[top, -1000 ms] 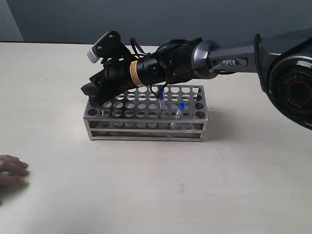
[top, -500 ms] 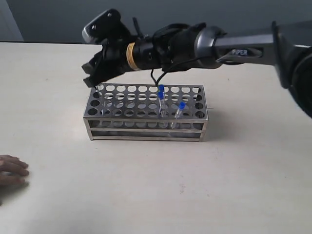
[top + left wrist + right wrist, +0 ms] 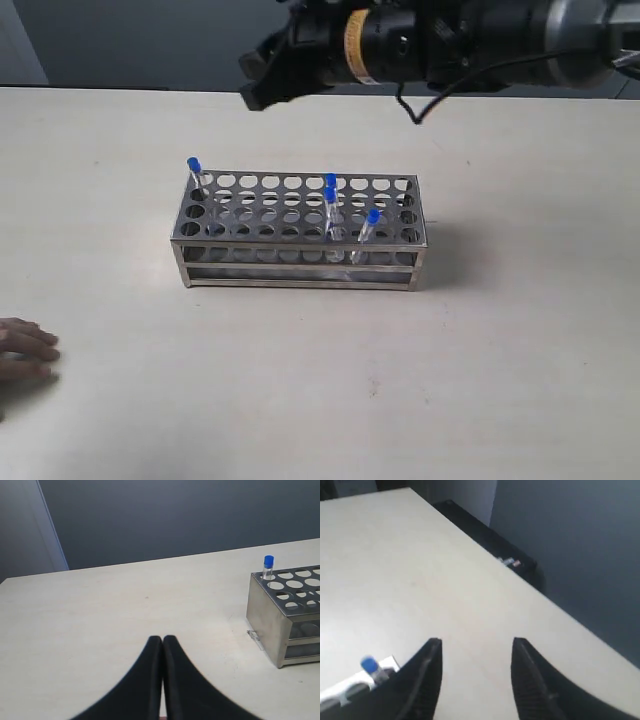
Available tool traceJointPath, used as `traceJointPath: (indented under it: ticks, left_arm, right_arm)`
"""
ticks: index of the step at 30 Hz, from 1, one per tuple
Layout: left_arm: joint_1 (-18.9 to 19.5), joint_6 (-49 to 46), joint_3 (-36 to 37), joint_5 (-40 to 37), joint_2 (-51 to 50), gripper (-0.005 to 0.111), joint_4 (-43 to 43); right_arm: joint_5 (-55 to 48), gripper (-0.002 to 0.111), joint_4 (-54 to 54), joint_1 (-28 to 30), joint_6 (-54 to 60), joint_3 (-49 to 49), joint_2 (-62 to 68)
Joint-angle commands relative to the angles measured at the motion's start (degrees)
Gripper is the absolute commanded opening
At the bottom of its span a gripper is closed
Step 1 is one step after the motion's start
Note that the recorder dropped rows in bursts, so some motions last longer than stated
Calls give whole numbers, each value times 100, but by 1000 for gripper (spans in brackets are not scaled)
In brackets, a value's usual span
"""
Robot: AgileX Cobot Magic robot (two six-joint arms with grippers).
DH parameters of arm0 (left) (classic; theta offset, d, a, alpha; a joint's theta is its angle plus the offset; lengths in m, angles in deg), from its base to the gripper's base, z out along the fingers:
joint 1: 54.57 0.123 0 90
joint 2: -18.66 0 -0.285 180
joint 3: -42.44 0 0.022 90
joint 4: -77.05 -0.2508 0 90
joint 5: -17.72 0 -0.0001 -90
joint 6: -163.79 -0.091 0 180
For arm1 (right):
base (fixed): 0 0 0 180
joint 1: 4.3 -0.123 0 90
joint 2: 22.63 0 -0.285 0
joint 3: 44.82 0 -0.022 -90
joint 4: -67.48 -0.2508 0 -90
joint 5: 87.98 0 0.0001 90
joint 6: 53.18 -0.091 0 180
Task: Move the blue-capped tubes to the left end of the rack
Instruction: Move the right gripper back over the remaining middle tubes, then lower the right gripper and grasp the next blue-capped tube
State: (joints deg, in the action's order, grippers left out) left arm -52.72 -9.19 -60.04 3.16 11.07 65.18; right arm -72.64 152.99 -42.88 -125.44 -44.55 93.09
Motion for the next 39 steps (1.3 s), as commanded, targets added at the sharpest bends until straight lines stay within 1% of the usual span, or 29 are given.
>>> traceJointPath:
  ticks: [1,3,6,9,13,15,17,19,21,25,28,39]
  left_arm:
    - [-25,4,-30,48,-20,1,30]
    - [-25,4,-30,48,-20,1,30]
    - [-25,4,-30,48,-20,1,30]
    - [-25,4,-30,48,-20,1,30]
    - [-25,4,-30,48,-20,1,30]
    - [-25,4,-30,48,-20,1,30]
    - [-25,4,-30,48,-20,1,30]
    - [-25,4,-30,48,-20,1,30]
    - [-25,4,-30,48,-20,1,30]
    - [-25,4,-30,48,-20,1,30]
    - [-25,4,-30,48,-20,1,30]
    - [-25,4,-30,48,-20,1,30]
  right_arm:
    - [-6,41,-206,303,0,1050,-716]
    - [-3,41,-319,326,156,1531,-1067]
    - [28,41,-846,326,764,2096,-1628]
    - [28,41,-1732,326,1527,2616,-2017]
    - [210,41,-3547,326,3264,3316,-2150]
    - [732,41,-4710,326,4317,3645,-2045]
    - [1330,41,-5650,326,5191,3918,-1898]
    - [1818,41,-6580,326,5795,4126,-1692]
    - [2054,41,-7183,326,6144,4236,-1458]
    - [2301,41,-7168,313,6158,4248,-1088]
    - [2391,41,-7096,312,5963,4248,-916]
    - [2182,41,-6894,312,5830,4248,-824]
